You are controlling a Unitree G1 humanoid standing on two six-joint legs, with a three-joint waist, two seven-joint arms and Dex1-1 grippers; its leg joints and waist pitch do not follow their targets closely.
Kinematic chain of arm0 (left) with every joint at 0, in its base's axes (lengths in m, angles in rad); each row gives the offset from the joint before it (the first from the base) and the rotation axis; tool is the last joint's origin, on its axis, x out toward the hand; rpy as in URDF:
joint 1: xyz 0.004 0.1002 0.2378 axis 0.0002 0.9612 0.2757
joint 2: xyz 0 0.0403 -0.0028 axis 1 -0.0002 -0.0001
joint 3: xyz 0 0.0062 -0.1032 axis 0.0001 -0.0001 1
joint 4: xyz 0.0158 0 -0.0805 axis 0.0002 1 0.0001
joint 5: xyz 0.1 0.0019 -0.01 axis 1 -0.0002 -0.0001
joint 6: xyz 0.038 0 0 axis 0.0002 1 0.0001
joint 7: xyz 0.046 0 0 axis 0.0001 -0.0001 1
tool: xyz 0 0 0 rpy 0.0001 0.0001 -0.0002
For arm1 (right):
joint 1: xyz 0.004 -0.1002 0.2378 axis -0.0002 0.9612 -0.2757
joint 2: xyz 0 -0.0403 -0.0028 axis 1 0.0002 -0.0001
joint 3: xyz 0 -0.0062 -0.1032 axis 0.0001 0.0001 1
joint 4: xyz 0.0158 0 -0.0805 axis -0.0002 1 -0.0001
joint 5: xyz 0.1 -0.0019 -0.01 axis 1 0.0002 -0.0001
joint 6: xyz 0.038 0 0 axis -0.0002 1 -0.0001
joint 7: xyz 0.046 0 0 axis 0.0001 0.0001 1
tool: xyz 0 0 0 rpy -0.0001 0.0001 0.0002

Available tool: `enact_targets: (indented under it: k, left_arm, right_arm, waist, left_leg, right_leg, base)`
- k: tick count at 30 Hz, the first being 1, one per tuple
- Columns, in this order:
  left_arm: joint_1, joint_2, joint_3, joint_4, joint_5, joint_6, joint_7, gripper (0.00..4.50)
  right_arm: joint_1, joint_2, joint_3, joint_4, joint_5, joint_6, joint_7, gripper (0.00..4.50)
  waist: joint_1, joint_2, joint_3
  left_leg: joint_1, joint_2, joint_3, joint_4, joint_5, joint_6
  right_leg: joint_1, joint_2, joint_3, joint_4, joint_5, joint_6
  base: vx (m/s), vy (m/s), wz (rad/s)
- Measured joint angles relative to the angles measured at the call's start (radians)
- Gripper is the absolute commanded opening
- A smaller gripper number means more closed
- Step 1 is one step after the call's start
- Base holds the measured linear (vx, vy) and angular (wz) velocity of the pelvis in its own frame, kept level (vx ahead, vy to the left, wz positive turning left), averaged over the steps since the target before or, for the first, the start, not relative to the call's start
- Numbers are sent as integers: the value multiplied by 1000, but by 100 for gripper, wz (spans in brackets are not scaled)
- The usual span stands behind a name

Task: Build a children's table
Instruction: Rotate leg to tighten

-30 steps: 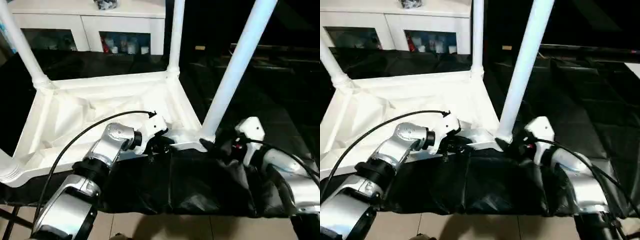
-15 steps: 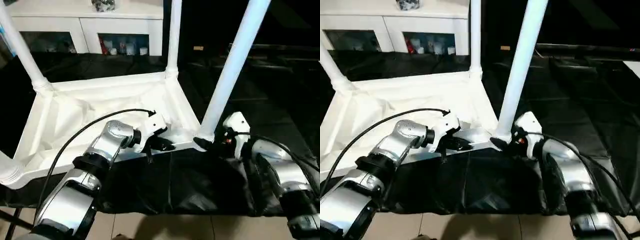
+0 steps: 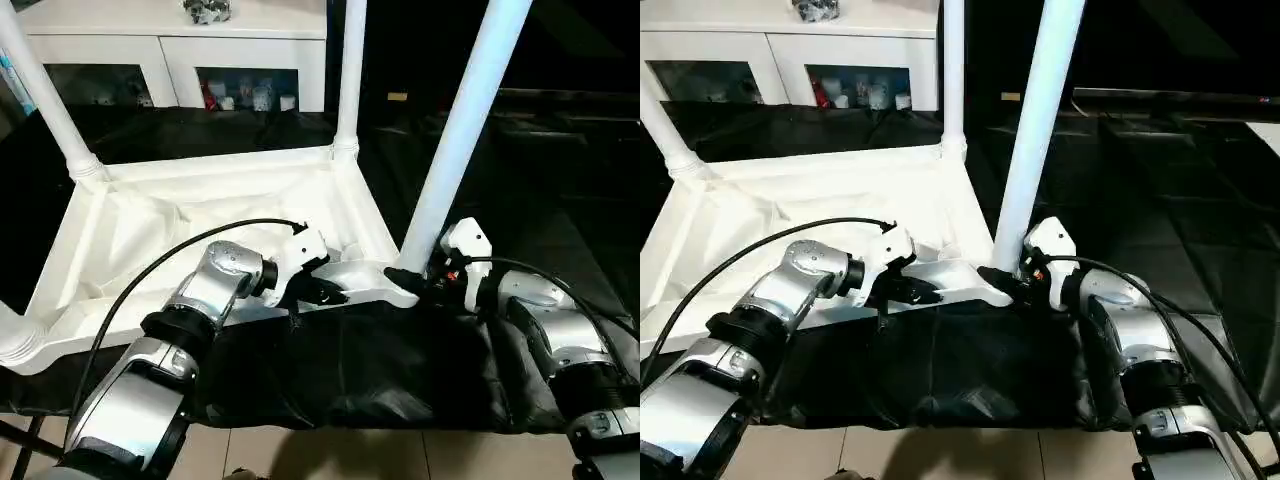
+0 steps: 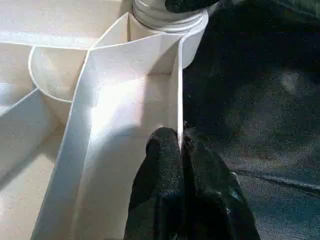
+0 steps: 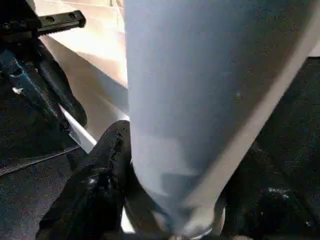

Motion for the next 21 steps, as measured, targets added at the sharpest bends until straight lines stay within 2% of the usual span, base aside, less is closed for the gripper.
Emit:
enact_targets:
  k: [4, 11, 21]
  left_arm:
    - [0, 3, 1, 2, -1, 0, -2, 0]
    - [5, 37, 5, 8, -13, -21, -70, 0]
    - [17, 107, 2, 14, -21, -96, -213, 0]
  right_arm:
    - [-13, 4, 0, 18, 0, -6, 17, 208]
    - [-22, 6, 8, 34, 9, -24, 98, 198]
    - [1, -3, 57, -26, 26, -24, 242, 197]
  waist:
    - [-2, 0, 0]
    - [-6, 0, 0]
    - [5, -4, 2]
  left_leg:
    - [0, 0, 0, 0, 0, 0]
    - [0, 1, 0, 0, 0, 0]
    - [-3, 2, 0, 0, 0, 0]
  right_leg:
    - [0, 0, 0, 0, 0, 0]
    - [-1, 1, 0, 0, 0, 0]
    - [-2, 1, -1, -1, 0, 0]
  base:
    - [0, 0, 0]
    - [0, 0, 0]
    - [0, 0, 0]
